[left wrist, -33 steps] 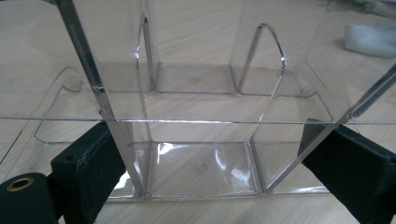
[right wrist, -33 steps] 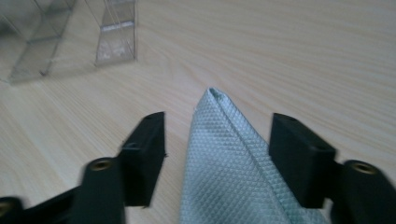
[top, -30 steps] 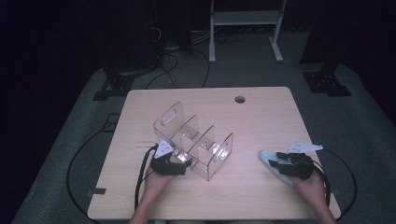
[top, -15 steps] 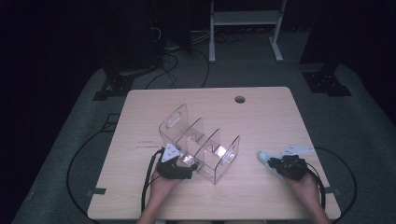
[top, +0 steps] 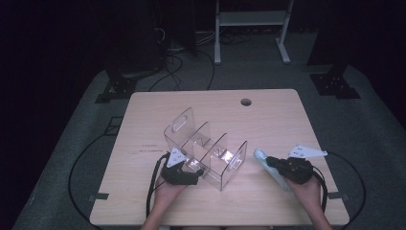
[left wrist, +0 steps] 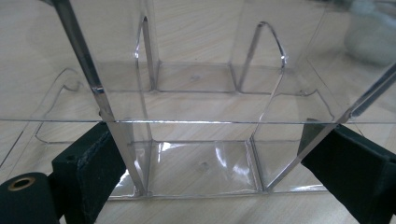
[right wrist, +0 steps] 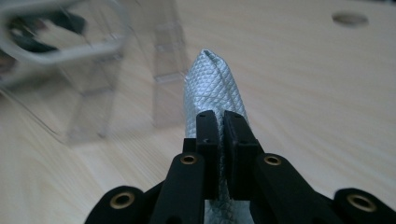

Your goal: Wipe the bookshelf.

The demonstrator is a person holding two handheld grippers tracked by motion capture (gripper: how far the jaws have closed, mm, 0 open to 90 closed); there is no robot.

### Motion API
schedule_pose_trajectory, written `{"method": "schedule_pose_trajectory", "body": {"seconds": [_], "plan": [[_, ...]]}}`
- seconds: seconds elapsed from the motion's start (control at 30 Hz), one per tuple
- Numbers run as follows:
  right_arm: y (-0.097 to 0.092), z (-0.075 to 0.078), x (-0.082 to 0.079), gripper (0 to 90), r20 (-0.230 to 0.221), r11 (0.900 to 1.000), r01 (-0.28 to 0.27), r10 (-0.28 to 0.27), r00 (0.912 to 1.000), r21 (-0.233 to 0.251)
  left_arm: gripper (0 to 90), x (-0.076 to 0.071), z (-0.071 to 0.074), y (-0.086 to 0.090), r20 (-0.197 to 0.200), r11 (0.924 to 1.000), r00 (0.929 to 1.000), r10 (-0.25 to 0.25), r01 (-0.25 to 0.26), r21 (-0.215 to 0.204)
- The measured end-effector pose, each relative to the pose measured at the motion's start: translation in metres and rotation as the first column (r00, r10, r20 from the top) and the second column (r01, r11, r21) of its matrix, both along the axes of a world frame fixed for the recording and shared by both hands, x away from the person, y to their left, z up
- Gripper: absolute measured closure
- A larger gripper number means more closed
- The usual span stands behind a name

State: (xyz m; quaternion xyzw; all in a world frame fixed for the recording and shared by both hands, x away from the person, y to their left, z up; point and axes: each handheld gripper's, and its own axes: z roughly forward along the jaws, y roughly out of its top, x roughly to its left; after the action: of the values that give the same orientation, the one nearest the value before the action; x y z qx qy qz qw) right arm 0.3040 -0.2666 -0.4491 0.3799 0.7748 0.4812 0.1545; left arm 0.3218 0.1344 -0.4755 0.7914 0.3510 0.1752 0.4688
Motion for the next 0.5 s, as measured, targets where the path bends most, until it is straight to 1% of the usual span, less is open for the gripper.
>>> {"method": "schedule_pose_trajectory", "body": {"seconds": [0.07,0.1,0.13,0.17,0.2,0.23,0.27,0.3,0.33,0.37,0.4,0.47,0.5], "plan": [[0.008,0.011,-0.004,85.1,0.034,0.9973,-0.031,0.029,0.999,0.067,7.6,-0.001,0.001,0.0,-0.001,1.0,1.0,0.006,-0.006,0.006],[0.012,0.016,-0.005,85.1,0.052,0.9951,-0.046,0.042,0.9978,0.088,7.7,-0.001,0.001,0.0,0.002,0.9999,1.0,0.008,-0.008,0.007],[0.016,0.021,-0.006,85.1,0.069,0.9929,-0.059,0.052,0.9963,0.104,7.8,-0.001,0.001,0.0,0.002,0.9999,1.0,0.008,-0.008,0.007],[0.016,0.021,-0.006,85.1,0.069,0.9929,-0.059,0.052,0.9963,0.104,7.8,-0.001,0.001,0.0,0.002,0.9999,1.0,0.008,-0.008,0.007],[0.024,0.028,-0.004,85.1,0.085,0.9888,-0.084,0.074,0.9936,0.123,7.8,-0.002,0.001,-0.001,0.001,0.9999,1.0,0.009,-0.009,0.008],[0.024,0.028,-0.004,85.1,0.085,0.9888,-0.084,0.074,0.9936,0.123,7.8,-0.002,0.001,-0.001,0.001,0.9999,1.0,0.009,-0.009,0.008],[0.032,0.028,0.0,85.1,0.092,0.992,-0.087,0.078,0.9926,0.091,7.8,-0.002,0.001,-0.002,-0.002,0.9999,0.9999,0.011,-0.011,0.009],[0.032,0.028,0.0,85.1,0.092,0.992,-0.087,0.078,0.9926,0.091,7.8,-0.002,0.001,-0.002,-0.002,0.9999,0.9999,0.011,-0.011,0.009],[0.041,0.02,0.003,85.1,0.086,0.9963,-0.079,0.076,0.9934,0.032,7.8,-0.003,0.001,-0.003,-0.002,0.9999,1.0,0.007,-0.007,0.012],[0.041,0.02,0.003,85.1,0.086,0.9963,-0.079,0.076,0.9934,0.032,7.8,-0.003,0.001,-0.003,-0.002,0.9999,1.0,0.007,-0.007,0.012],[0.048,0.007,0.007,85.1,0.07,0.9972,-0.071,0.072,0.9949,-0.023,7.8,-0.003,0.002,-0.004,-0.002,0.9998,1.0,0.006,-0.006,0.016],[0.053,-0.007,0.012,85.1,0.028,0.9965,-0.069,0.07,0.9971,-0.047,7.8,-0.003,0.002,-0.005,-0.001,0.9998,1.0,0.005,-0.005,0.019],[0.053,-0.007,0.012,85.1,0.028,0.9965,-0.069,0.07,0.9971,-0.047,7.8,-0.003,0.002,-0.005,-0.001,0.9998,1.0,0.005,-0.005,0.019]]}}
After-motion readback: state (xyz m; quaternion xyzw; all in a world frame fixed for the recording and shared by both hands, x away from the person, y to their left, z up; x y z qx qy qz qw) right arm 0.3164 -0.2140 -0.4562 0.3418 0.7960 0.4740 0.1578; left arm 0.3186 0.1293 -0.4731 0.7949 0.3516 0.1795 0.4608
